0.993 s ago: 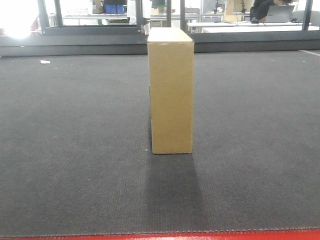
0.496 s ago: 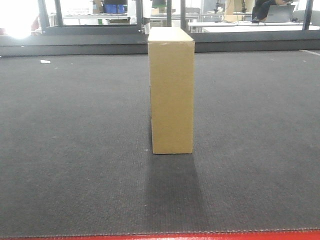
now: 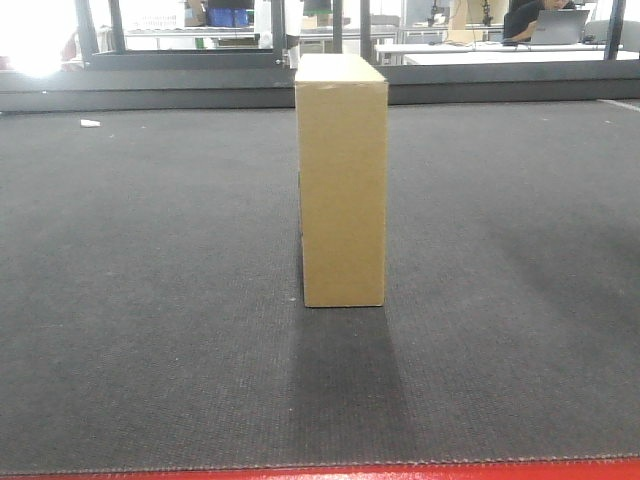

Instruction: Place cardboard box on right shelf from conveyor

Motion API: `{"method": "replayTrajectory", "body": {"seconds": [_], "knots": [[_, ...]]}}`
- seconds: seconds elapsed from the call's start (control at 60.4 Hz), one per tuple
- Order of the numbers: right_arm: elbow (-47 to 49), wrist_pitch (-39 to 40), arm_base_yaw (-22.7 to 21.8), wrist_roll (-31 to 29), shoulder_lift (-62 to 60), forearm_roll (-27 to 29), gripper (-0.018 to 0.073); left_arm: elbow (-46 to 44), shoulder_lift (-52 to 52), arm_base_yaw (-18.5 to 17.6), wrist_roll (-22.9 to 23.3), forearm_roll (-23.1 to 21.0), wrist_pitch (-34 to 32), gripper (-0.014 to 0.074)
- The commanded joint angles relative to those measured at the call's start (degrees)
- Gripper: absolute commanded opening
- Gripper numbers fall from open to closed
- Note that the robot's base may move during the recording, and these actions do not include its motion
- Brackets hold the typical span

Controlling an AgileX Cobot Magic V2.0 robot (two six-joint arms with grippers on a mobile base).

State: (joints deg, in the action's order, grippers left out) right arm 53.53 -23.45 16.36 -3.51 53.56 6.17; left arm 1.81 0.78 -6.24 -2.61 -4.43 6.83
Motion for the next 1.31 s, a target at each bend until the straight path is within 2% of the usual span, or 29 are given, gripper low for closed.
{"method": "replayTrajectory", "body": {"seconds": [0.0,0.116,0.215,0.331,0.529,0.662,0.86,1.291], "knots": [[9.13,-3.31,3.49,-0.11,6.95,-0.42,0.0622,0.49,0.76,-0.39,-0.02,-0.34,-4.93,-0.0116],[19.44,-12.16,8.56,1.27,16.29,-0.60,0.0622,0.49,0.76,-0.39,-0.02,-0.34,-4.93,-0.0116],[28.29,-18.31,11.93,5.25,23.81,-1.63,0.0622,0.49,0.76,-0.39,-0.02,-0.34,-4.93,-0.0116],[38.19,-24.77,15.22,13.11,31.89,-5.07,0.0622,0.49,0.76,-0.39,-0.02,-0.34,-4.93,-0.0116],[51.20,-35.99,19.14,30.56,41.77,-15.60,0.0622,0.49,0.76,-0.39,-0.02,-0.34,-4.93,-0.0116],[56.34,-38.74,21.03,36.85,46.50,-21.21,0.0622,0.49,0.76,-0.39,-0.02,-0.34,-4.93,-0.0116],[58.33,-38.35,21.89,41.04,49.94,-23.19,0.0622,0.49,0.76,-0.39,-0.02,-0.34,-4.93,-0.0116],[58.21,-37.49,21.89,43.86,53.18,-25.95,0.0622,0.49,0.76,-0.39,-0.02,-0.34,-4.93,-0.0116]]}}
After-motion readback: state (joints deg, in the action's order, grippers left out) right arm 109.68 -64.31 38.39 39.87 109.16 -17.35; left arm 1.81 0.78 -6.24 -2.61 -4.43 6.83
